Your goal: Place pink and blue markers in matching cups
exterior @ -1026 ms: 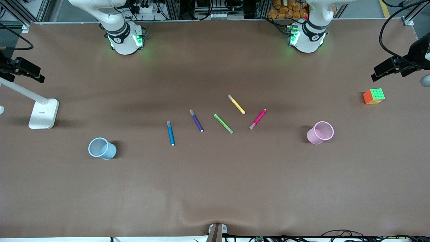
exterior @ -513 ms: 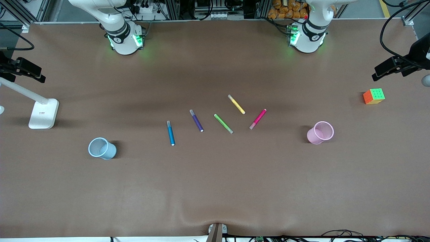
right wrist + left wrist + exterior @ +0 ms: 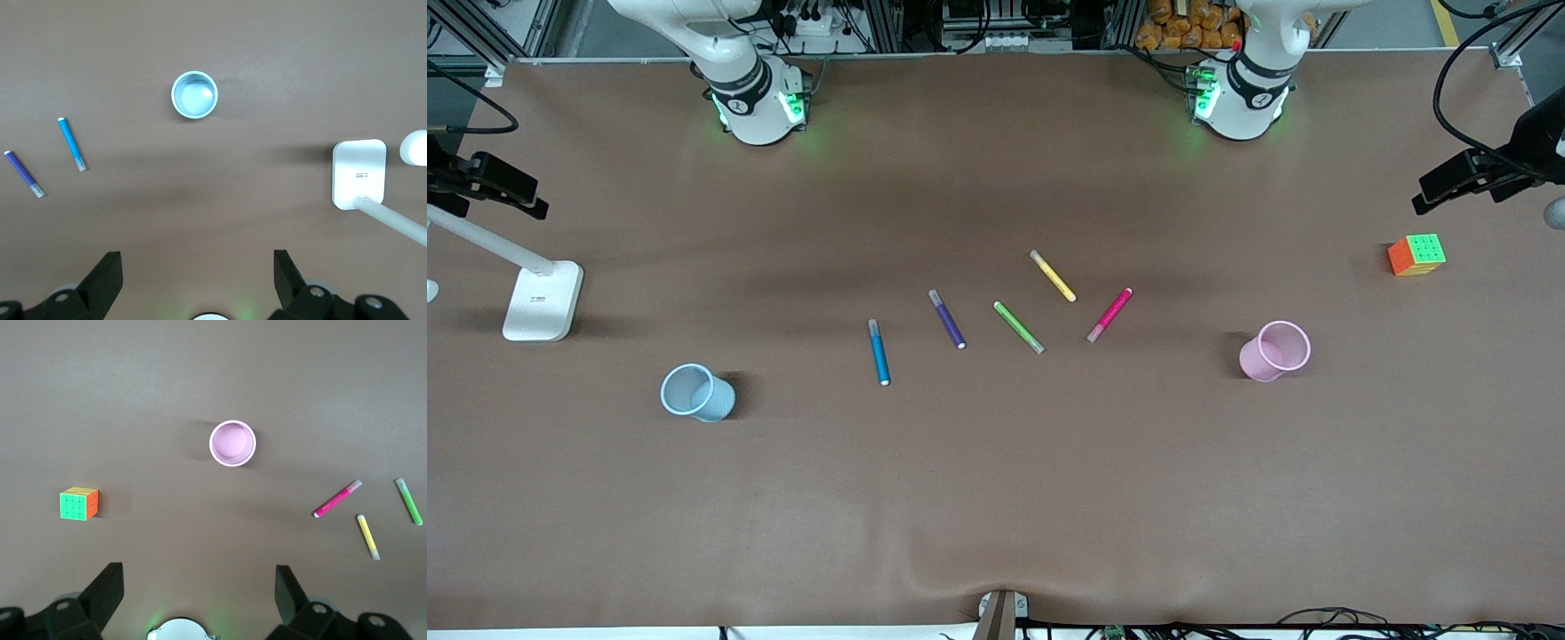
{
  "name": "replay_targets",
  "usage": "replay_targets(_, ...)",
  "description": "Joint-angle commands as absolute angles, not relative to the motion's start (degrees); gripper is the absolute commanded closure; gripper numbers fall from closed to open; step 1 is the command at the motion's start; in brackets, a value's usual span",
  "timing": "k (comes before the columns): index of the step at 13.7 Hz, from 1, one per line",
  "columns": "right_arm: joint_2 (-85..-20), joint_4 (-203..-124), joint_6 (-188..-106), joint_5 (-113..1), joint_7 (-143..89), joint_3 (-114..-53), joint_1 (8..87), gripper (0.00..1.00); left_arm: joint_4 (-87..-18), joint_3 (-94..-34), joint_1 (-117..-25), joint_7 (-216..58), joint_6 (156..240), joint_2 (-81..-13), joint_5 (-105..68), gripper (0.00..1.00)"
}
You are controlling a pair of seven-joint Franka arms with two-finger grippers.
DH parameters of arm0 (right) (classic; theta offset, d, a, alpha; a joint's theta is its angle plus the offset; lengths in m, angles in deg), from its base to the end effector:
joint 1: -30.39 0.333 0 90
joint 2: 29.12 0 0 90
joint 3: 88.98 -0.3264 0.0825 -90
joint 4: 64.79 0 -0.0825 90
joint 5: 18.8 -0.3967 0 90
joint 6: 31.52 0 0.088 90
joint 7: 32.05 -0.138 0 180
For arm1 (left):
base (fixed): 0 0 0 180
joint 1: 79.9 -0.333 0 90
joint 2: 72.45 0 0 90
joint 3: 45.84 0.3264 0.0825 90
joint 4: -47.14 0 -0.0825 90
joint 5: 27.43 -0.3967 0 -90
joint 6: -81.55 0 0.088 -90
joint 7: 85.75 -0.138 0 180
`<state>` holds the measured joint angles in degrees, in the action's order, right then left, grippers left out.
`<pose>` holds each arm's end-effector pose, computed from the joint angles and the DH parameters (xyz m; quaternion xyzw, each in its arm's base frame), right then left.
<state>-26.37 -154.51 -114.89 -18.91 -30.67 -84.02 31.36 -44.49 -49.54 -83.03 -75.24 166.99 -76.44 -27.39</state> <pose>0.5364 -0.0383 0.6230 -0.9992 0.0226 0.0313 0.0045 0.5352 -0.0066 0.6218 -0.9960 -0.0867 0.0190 0.0037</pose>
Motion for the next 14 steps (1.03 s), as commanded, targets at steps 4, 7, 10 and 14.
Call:
replay_targets(4,-26.4,-155.1,-114.6,-20.3,-31.0,-84.1,31.4,0.0,-43.6,-49.7,-83.4,-76.4,165.8,-76.5,-27.4,0.0)
replay_targets(7,-26.4,-155.2,-114.6,-20.5,-31.0,-84.1,31.4,0.0,-43.6,-49.7,-83.4,-76.4,165.8,-76.5,-27.4,0.0)
replay_targets(10,-26.4,-155.2,-114.6,-20.5,-31.0,-84.1,31.4,0.0,-43.5,-49.7,-83.4,-76.4,165.8,-76.3,-27.4,0.0)
replay_targets(14,-26.4,-155.6,-114.6,-20.5,-31.1,-84.1,31.4,0.0,-42.8,-49.7,-83.2,-76.3,165.8,-75.3,-27.4,0.0)
